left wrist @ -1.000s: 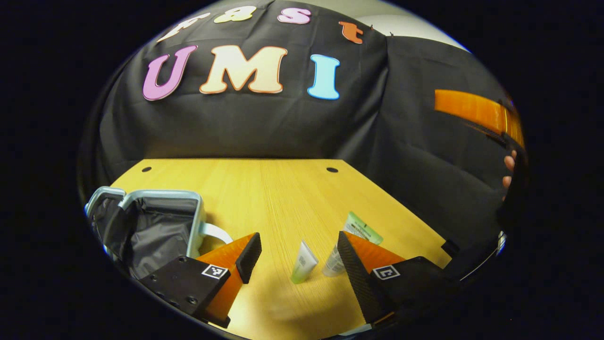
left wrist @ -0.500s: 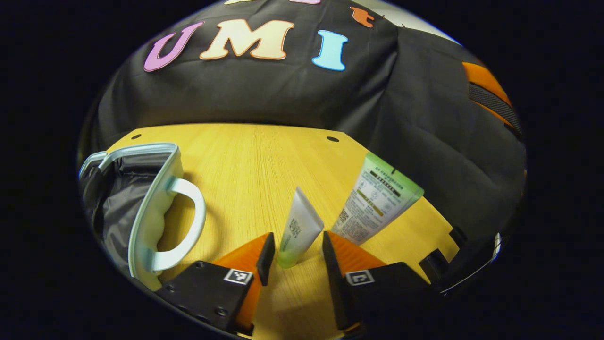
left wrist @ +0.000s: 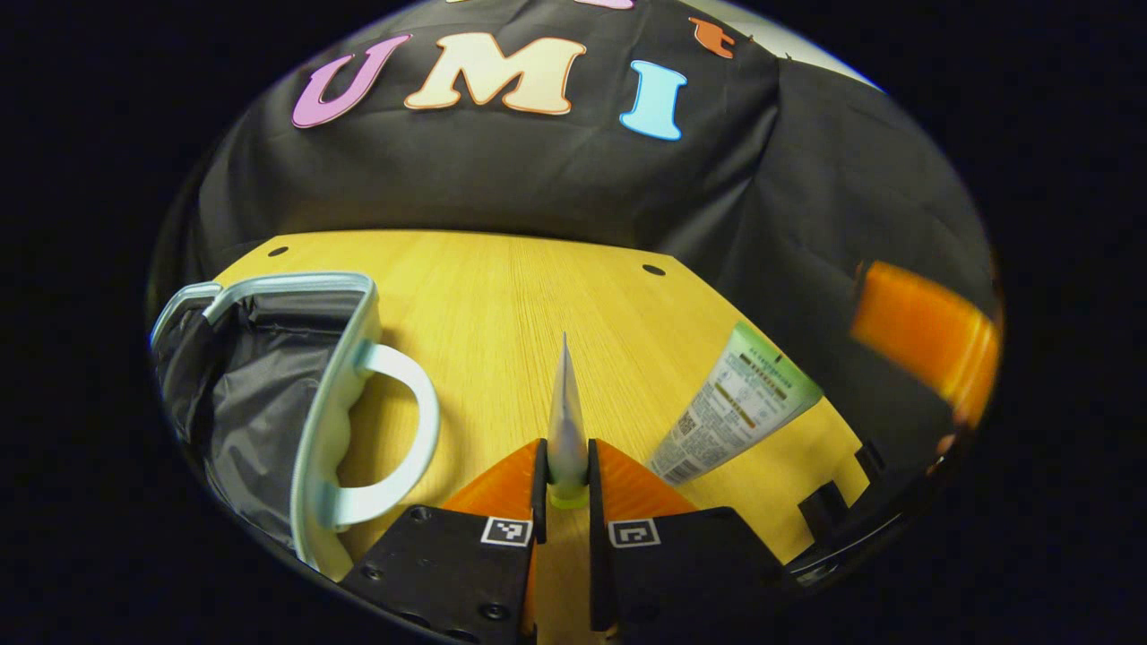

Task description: First open the suitcase, pack the skin care products into it, and then close the suitcase.

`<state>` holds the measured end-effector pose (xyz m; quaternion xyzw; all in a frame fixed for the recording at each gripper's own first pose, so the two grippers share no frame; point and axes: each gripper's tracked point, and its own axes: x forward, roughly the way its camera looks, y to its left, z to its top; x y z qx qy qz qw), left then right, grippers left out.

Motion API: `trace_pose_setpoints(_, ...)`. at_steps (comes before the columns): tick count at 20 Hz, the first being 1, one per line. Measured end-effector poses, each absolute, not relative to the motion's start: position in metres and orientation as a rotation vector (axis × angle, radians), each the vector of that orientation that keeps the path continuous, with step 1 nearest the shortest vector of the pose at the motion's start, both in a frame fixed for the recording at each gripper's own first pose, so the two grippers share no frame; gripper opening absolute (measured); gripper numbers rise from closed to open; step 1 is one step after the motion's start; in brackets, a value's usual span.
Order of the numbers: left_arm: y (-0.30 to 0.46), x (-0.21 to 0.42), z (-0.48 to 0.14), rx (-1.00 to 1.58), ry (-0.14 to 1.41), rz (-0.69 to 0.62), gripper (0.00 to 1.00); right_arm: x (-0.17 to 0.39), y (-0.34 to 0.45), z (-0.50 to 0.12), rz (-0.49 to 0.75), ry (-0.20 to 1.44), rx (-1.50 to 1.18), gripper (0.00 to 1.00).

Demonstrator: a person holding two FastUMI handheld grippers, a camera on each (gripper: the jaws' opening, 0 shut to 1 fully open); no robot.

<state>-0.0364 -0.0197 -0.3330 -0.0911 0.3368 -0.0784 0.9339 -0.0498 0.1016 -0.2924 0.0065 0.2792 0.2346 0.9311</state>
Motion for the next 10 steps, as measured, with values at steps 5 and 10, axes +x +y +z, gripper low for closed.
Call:
trace_pose_setpoints(5,-0.002,-0.048,-0.289,-0.186,0.663,-0.125,0.16,-0.074,0.125,-0.360,0.553,0.666,-0.063,0.99)
trace_pose_setpoints(10,0.025,-0.060,-0.250,-0.173,0.623,-0.063,0.17,-0.088,0.128,-0.399,0.568,0.738,-0.097,0.76)
